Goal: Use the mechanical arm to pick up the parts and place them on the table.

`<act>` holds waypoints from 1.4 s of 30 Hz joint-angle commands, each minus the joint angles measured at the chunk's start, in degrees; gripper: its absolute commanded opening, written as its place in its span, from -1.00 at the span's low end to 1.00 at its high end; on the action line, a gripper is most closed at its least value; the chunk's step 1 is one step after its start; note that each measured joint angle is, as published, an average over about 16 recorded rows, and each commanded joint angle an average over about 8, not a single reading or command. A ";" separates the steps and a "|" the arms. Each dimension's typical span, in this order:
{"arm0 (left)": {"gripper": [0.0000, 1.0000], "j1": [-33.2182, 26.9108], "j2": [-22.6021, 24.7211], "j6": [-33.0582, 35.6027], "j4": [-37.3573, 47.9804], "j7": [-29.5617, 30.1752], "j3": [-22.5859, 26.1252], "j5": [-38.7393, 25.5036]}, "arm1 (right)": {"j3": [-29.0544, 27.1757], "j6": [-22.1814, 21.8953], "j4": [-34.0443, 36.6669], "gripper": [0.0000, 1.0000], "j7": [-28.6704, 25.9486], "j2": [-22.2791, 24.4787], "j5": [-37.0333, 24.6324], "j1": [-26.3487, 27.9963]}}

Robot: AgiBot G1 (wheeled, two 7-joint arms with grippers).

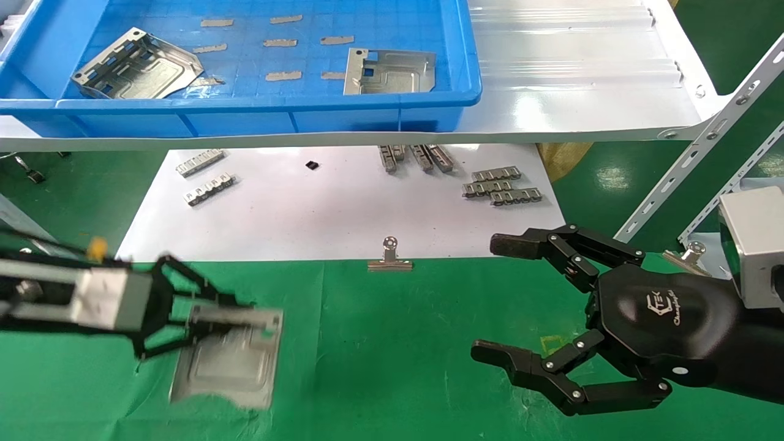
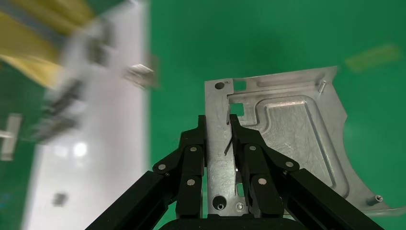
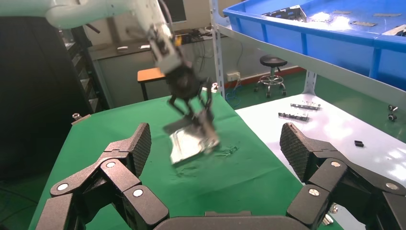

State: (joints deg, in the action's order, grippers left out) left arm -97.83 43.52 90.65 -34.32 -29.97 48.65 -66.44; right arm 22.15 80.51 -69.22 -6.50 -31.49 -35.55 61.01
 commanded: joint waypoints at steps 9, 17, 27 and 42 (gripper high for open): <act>-0.91 -0.28 2.22 -0.42 9.42 -9.22 5.26 -2.58 | 0.00 0.00 0.00 1.00 0.00 0.00 0.00 0.00; 0.95 -1.49 4.47 -1.98 17.26 -12.27 6.40 -3.44 | 0.00 0.00 0.00 1.00 0.00 0.00 0.00 0.00; 1.00 -3.11 6.86 -1.44 22.50 -15.94 6.86 -3.97 | 0.00 0.00 0.00 1.00 0.00 0.00 0.00 0.00; 1.00 -1.19 4.03 1.07 21.84 -3.80 4.87 6.89 | 0.00 -0.01 0.00 1.00 0.00 0.00 0.00 -0.01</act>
State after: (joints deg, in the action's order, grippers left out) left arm -99.24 47.92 91.73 -12.30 -35.53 53.59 -60.36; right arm 22.15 80.51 -69.22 -6.50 -31.49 -35.54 61.00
